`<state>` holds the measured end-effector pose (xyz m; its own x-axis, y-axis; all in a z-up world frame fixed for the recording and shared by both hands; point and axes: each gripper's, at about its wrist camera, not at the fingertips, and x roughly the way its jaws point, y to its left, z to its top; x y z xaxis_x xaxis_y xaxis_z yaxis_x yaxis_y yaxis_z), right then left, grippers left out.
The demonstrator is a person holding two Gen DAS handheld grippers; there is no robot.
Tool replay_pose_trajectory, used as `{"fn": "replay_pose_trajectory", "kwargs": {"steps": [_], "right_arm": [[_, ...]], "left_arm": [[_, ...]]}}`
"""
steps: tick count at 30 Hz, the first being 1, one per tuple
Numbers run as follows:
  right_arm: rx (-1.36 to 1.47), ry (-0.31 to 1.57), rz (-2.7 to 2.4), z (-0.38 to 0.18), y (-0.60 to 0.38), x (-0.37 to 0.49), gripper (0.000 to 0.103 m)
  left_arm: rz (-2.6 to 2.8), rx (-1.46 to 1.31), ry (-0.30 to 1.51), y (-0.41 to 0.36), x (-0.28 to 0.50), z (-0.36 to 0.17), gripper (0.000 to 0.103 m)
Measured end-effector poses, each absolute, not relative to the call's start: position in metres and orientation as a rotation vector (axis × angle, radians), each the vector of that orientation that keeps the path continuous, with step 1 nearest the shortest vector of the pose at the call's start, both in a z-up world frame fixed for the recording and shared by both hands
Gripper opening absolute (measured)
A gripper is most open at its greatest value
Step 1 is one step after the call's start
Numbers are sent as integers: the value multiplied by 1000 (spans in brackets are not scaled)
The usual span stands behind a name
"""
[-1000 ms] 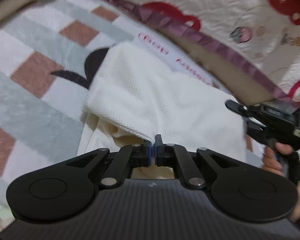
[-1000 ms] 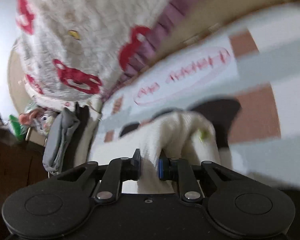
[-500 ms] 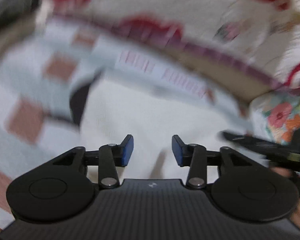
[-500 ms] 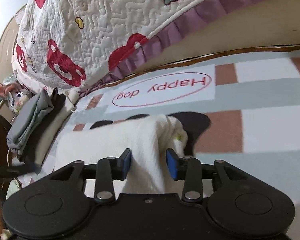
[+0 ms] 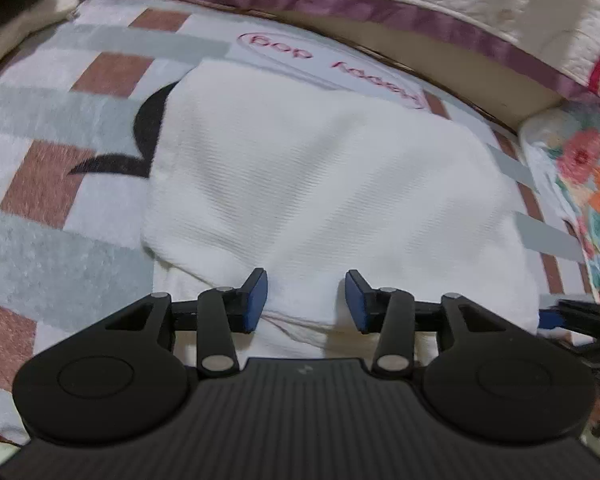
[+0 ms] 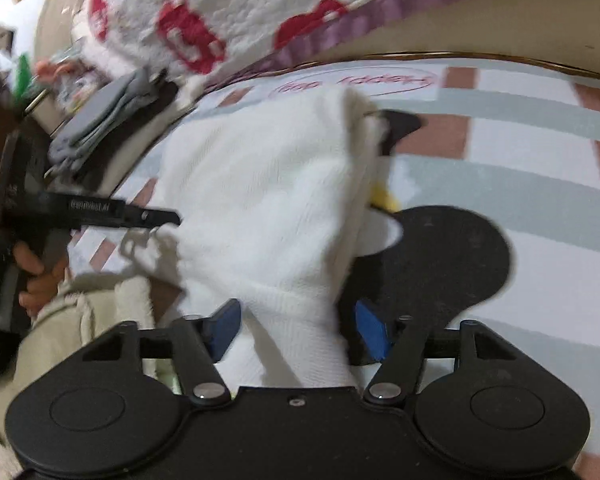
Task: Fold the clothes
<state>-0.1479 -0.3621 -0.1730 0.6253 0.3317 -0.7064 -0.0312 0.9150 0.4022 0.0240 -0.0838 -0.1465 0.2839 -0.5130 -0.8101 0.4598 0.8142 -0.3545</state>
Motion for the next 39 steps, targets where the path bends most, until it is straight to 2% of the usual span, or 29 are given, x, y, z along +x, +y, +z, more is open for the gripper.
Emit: {"fn": "replay_pose_trajectory", "kwargs": {"steps": [1, 2, 8, 12, 15, 17, 23, 24, 25, 26, 27, 28, 30, 31, 36, 38, 39], "right_arm": [[323, 870, 242, -170, -356, -146, 18], [267, 876, 263, -164, -353, -143, 15], [229, 800, 402, -113, -367, -124, 13], [156, 761, 487, -92, -361, -115, 13], [115, 740, 548, -81, -357, -110, 13], [110, 725, 579, -78, -355, -108, 13], [157, 695, 582, -78, -368, -113, 13], [168, 692, 581, -79, -370, -114, 13], [177, 694, 579, -81, -369, -115, 13], [187, 699, 566, -83, -369, -115, 14], [210, 704, 529, -86, -370, -113, 16], [256, 705, 463, -89, -374, -114, 19], [407, 723, 341, -92, -386, -117, 40], [500, 737, 283, -93, -395, -119, 54], [1008, 815, 95, -108, -425, -136, 60], [1236, 815, 144, -123, -423, -144, 71], [1319, 813, 155, -129, -420, -145, 73]], "left_arm": [[-689, -46, 1080, -84, 20, -138, 45], [-731, -36, 1050, -86, 15, -129, 46], [-1027, 4, 889, -107, -6, -87, 52], [-1147, 64, 775, -131, -26, -71, 61], [-1157, 125, 752, -150, -33, -74, 68], [-1123, 171, 736, -161, -34, -80, 78], [-1089, 286, 734, -173, -35, -97, 80], [-1070, 296, 729, -173, -35, -97, 72], [-1052, 305, 723, -173, -34, -97, 51], [-1043, 298, 732, -175, -33, -96, 39], [-1012, 319, 727, -177, -33, -96, 23], [-980, 340, 721, -179, -33, -96, 23], [-963, 392, 695, -182, -37, -98, 21], [-971, 385, 699, -181, -37, -98, 21], [-964, 419, 669, -185, -45, -96, 21], [-960, 449, 645, -188, -50, -97, 21], [-945, 462, 616, -189, -53, -98, 21]]}}
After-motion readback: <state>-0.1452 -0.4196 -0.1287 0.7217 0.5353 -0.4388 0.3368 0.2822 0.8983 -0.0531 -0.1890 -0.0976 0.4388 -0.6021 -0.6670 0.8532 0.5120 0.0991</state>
